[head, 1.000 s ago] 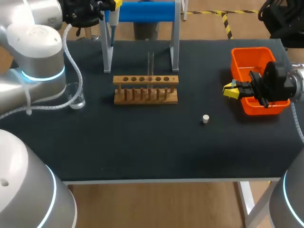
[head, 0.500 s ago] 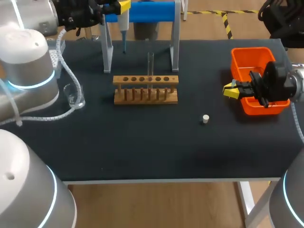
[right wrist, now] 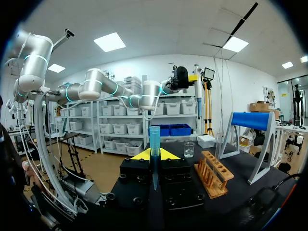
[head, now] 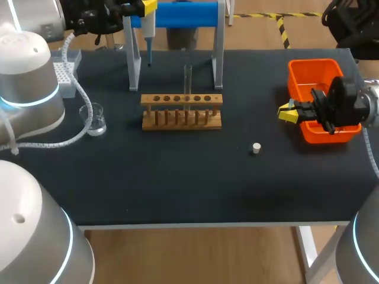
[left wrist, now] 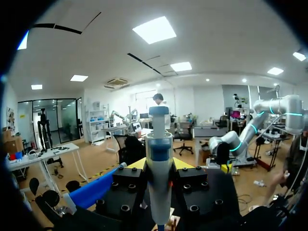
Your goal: Invert the test tube, pick up the pipette, mount the tip to pipette, aspirate from beaker and dispense into the tube, eject the tip, return the pipette, and cap with the stopper.
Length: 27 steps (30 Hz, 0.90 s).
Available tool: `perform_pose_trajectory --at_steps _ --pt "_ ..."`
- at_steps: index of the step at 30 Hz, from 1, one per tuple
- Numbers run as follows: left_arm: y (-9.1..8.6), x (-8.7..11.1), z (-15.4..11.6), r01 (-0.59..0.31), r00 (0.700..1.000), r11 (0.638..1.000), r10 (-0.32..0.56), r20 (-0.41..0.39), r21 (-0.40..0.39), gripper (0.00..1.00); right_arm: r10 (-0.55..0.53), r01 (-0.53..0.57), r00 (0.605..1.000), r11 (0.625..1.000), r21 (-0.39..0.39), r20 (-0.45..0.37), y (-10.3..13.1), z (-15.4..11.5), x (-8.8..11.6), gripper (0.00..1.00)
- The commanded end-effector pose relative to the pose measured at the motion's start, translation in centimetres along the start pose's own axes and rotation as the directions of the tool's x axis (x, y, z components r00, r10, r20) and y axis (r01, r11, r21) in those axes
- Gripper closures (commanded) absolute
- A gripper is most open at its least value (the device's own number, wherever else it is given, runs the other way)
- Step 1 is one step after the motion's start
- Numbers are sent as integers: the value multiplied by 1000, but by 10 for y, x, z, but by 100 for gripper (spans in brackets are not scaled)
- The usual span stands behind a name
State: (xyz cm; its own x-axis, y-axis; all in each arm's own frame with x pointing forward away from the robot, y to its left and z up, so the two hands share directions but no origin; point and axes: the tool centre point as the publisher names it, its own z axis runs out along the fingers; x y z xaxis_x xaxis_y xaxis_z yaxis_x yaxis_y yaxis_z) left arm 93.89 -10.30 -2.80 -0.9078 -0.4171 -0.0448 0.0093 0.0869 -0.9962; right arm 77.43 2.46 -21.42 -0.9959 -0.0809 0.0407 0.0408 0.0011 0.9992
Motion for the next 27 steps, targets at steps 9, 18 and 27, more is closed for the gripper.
perform_pose_trajectory --at_steps 9,18,27 --pt "-29 31 2 -40 997 999 42 -58 28 100 0 0 1000 1000 2 2 1 0 1 100" --pt "-61 89 15 -29 990 999 33 -134 35 100 0 0 1000 1000 2 2 1 0 1 100" --pt "-71 145 34 -5 980 999 16 -201 53 100 0 0 1000 1000 2 2 1 0 1 100"
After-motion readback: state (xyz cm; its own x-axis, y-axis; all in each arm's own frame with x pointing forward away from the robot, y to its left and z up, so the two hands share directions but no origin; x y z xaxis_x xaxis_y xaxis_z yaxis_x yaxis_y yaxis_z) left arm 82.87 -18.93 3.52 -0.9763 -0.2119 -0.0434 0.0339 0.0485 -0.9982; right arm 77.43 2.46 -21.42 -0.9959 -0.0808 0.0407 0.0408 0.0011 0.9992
